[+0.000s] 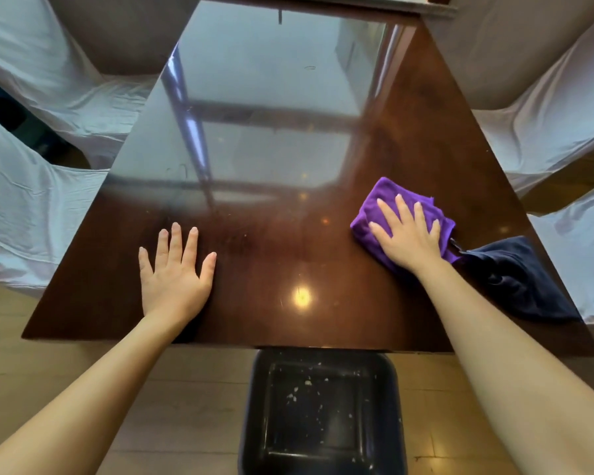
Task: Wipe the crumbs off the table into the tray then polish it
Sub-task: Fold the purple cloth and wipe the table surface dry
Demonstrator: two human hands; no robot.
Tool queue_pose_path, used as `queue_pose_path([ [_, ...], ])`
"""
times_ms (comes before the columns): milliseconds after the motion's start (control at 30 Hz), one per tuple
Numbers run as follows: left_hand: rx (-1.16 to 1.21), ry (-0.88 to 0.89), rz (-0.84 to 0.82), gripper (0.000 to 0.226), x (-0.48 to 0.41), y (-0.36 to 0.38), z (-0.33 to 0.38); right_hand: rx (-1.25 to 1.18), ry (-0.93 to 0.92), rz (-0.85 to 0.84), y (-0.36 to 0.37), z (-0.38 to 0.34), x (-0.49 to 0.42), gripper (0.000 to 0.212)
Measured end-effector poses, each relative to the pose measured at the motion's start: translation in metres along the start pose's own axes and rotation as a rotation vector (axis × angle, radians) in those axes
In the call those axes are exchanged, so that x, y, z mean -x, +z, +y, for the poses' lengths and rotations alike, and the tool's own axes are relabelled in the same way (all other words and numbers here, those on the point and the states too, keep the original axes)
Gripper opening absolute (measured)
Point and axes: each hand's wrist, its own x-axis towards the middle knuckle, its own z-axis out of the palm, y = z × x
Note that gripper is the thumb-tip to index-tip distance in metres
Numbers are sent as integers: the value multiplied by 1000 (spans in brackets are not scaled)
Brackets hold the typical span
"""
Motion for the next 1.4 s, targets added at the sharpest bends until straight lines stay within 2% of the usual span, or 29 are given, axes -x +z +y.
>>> queue_pose_path([
  [100,-1,-1,-2,63,-1,0,0,-17,-2,51,6,0,7,56],
  [233,5,-4,-10,62,1,-1,1,-7,-34,184,29,-3,62,57],
  [433,17,2,-22,63,1,-3,3,33,-42,210,51,-46,126,61],
  [633,22,6,-37,63,0,-2,0,33,-140,156,68,-98,164,65],
  [800,87,41,-74,65,3,-13,2,-9,-289,56,53,-84,172,81],
  [833,112,107,-51,65,6,-17,6,-2,-303,45,50,-77,176,88],
  [900,197,388,-27,70,19,-25,25,21,-289,21,46,-65,186,95],
  [967,251,709,-145,77,38,-28,51,9,-274,15,50,-60,194,89],
  [1033,174,937,-254,77,56,-26,79,-47,-251,57,46,-55,199,77],
  [1133,48,999,-284,75,62,-17,86,-89,-287,71,43,-55,196,69],
  [1267,29,1049,-209,67,65,-32,92,-222,-324,64,28,-40,192,53],
  [1333,5,1089,-114,59,67,-41,100,-306,-330,35,16,-33,185,44],
  [1400,74,1041,-104,43,66,-49,110,-413,-316,-12,0,-24,175,37],
])
